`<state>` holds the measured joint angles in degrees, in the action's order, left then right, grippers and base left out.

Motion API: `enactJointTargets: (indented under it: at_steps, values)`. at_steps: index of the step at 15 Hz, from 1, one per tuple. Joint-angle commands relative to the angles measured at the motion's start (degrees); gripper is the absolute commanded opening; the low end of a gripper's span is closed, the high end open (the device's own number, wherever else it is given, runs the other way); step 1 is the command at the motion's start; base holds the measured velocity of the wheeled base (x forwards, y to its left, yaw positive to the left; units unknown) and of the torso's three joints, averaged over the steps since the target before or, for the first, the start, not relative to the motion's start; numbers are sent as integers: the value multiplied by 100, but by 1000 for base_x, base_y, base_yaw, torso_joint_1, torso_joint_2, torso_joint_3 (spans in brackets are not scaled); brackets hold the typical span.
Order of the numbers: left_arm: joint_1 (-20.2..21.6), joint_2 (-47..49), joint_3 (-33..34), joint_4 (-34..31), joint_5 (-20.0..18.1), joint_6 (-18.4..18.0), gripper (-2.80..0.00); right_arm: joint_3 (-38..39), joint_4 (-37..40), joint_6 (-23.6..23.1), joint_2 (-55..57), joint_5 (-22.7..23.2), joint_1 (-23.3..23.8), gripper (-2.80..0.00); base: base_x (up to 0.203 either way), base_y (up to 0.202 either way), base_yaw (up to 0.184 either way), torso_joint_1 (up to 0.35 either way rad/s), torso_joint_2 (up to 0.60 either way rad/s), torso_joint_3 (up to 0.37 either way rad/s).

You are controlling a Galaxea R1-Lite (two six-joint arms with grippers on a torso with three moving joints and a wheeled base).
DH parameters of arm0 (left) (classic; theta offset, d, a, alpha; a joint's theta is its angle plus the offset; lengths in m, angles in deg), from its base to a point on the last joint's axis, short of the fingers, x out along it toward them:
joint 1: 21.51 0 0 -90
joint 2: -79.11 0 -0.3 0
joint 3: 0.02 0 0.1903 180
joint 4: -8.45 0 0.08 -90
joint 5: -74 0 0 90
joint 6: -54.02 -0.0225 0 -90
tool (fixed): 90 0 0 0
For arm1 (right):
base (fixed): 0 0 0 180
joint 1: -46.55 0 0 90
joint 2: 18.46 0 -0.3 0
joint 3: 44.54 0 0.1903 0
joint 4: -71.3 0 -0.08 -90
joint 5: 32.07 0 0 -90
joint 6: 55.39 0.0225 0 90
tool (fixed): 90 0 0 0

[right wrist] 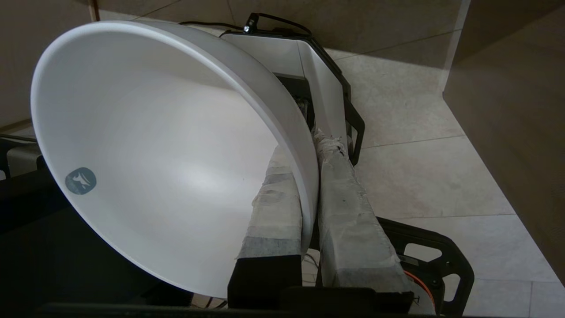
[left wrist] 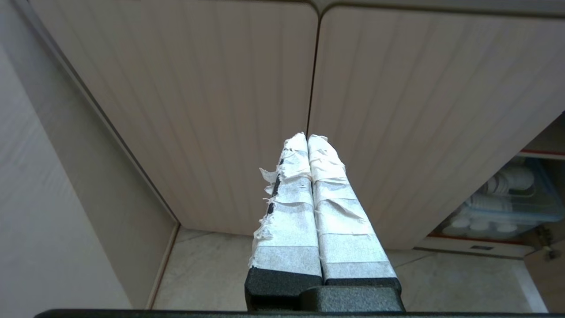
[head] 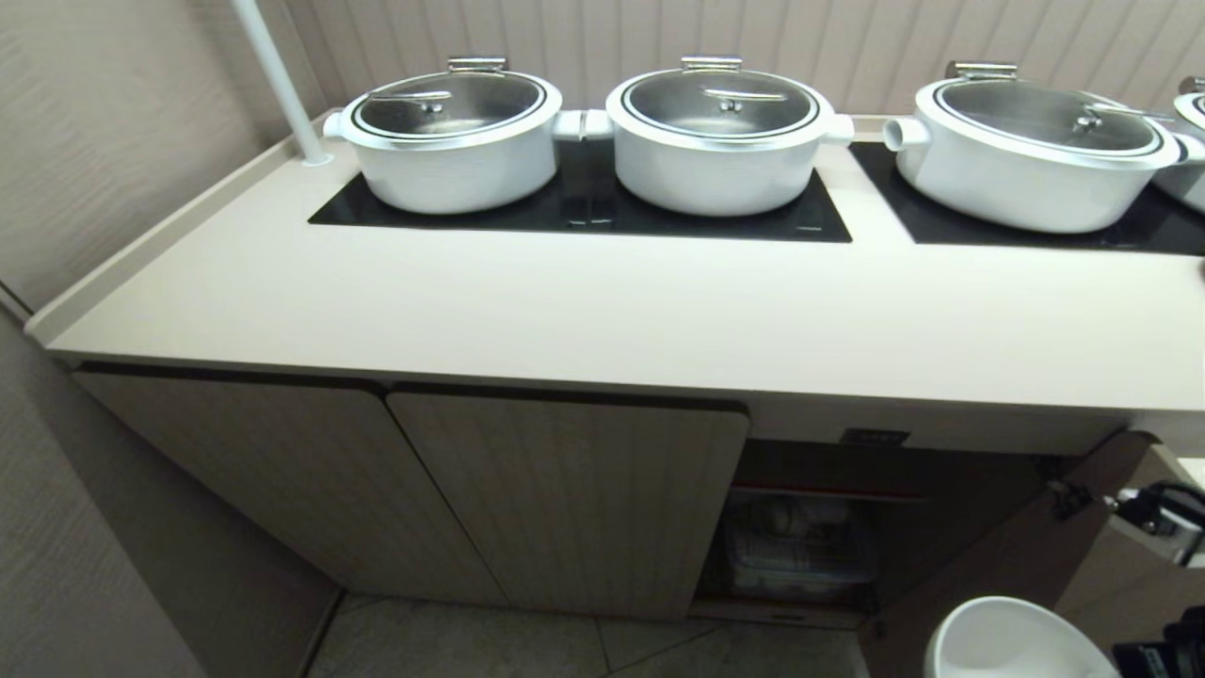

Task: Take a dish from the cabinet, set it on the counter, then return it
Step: Put it back into the cabinet

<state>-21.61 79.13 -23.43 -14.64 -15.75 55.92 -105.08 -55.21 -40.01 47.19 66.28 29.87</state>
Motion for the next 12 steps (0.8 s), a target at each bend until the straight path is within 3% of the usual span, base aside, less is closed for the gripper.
enactJointTargets:
  at_steps: [1,12]
  values:
    - [1,-2,2,0,2,3,-280,9,20,9,14,5,-2,-280,0,0,0,-156,359,189]
    - [1,-2,-4,0,11,3,-280,27,20,9,1,0,-2,-280,0,0,0,-219,496,277]
